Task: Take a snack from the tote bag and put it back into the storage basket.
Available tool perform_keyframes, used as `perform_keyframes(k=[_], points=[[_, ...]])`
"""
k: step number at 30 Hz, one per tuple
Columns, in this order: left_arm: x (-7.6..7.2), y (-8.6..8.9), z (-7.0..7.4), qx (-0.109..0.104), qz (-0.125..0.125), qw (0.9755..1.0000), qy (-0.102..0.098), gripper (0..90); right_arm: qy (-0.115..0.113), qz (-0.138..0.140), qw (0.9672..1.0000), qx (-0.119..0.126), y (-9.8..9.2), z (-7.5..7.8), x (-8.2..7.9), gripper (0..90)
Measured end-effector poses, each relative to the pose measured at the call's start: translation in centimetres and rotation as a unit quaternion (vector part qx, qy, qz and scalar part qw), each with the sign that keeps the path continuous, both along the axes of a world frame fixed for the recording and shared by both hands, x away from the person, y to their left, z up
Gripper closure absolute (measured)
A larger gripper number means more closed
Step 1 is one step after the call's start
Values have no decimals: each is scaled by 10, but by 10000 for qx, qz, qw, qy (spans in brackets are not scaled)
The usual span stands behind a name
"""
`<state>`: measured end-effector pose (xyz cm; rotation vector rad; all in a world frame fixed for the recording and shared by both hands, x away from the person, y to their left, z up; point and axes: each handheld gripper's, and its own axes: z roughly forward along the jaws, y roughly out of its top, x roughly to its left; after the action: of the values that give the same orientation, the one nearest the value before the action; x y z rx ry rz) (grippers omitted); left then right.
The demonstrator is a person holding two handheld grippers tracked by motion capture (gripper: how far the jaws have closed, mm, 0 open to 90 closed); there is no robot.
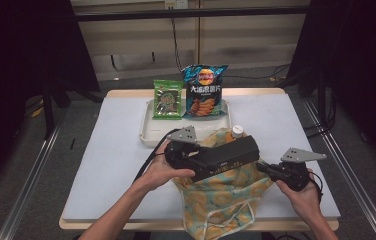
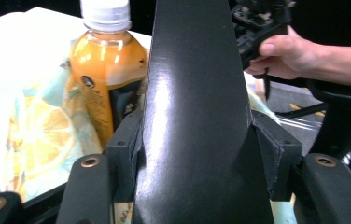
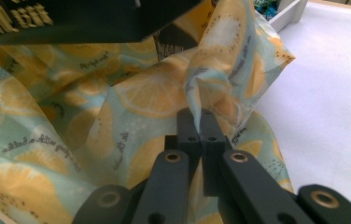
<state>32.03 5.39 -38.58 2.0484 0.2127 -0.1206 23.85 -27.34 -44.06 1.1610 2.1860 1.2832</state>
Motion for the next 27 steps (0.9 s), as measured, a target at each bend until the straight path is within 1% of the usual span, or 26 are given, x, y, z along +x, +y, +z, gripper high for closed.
perform_keyframes(k=[1, 3, 4, 5, 6, 7, 10, 11, 12, 13, 14, 15, 16, 17, 18, 19, 20, 21, 22, 23, 24, 25, 26, 27], points=[[-2, 3, 1, 65, 1, 10000, -41, 431, 42, -50, 10000, -2, -4, -2, 0, 900], [-2, 6, 1, 65, 17, 10000, -43, 431, 51, -87, 9999, -18, -6, -3, -1, 900], [-1, 14, 2, 87, 70, 9999, -65, 431, 126, -177, 9998, -37, -12, -4, -1, 900], [-1, 14, 2, 87, 70, 9999, -65, 431, 134, -218, 9996, -75, -14, -5, -2, 900], [-1, 22, 2, 98, 85, 9999, -65, 431, 166, -244, 9995, -112, -16, -6, -3, 900], [-1, 22, 2, 98, 85, 9999, -65, 431, 166, -244, 9995, -112, -16, -6, -3, 900], [0, 39, 1, 141, 143, 9998, -44, 431, 281, -338, 9987, -249, -25, -12, -7, 900], [0, 43, 1, 91, 158, 9998, -32, 431, 310, -357, 9985, -284, -26, -14, -7, 900], [0, 43, 1, 91, 158, 9998, -32, 431, 320, -376, 9983, -296, -27, -15, -7, 900], [-2, 50, 1, 132, 197, 9997, -48, 431, 351, -368, 9982, -323, -28, -16, -7, 900], [-2, 50, 1, 132, 197, 9997, -48, 430, 352, -364, 9980, -380, -28, -16, -8, 900], [-2, 53, 1, 111, 198, 9997, -26, 430, 352, -364, 9980, -380, -28, -16, -8, 900], [-3, 59, 2, 97, 219, 9997, -22, 430, 419, -345, 9972, -517, -31, -19, -15, 900], [-2, 61, 2, 61, 206, 9998, -37, 430, 454, -378, 9970, -491, -35, -20, -18, 900], [-1, 64, 3, 46, 233, 9997, -31, 431, 419, -428, 9971, -473, -38, -21, -20, 900], [0, 67, 4, 58, 253, 9997, -32, 431, 361, -533, 9972, -377, -42, -20, -23, 900], [0, 67, 4, 58, 253, 9997, -32, 431, 309, -557, 9974, -340, -44, -18, -24, 900], [1, 70, 5, 42, 271, 9996, -29, 431, 309, -557, 9974, -340, -44, -18, -24, 900], [2, 73, 6, 47, 328, 9994, -47, 431, 293, -566, 9975, -315, -45, -17, -24, 900], [4, 81, 7, 34, 398, 9992, -50, 431, 336, -547, 9974, -316, -45, -19, -24, 900], [4, 81, 7, 34, 398, 9992, -50, 431, 336, -547, 9974, -316, -45, -19, -24, 900], [6, 89, 7, 49, 491, 9988, -61, 431, 323, -513, 9978, -279, -44, -21, -24, 876], [8, 91, 7, 20, 517, 9987, -34, 431, 297, -494, 9981, -222, -44, -19, -24, 841], [9, 94, 7, 59, 558, 9984, -48, 431, 233, -489, 9985, -104, -44, -17, -23, 793]])
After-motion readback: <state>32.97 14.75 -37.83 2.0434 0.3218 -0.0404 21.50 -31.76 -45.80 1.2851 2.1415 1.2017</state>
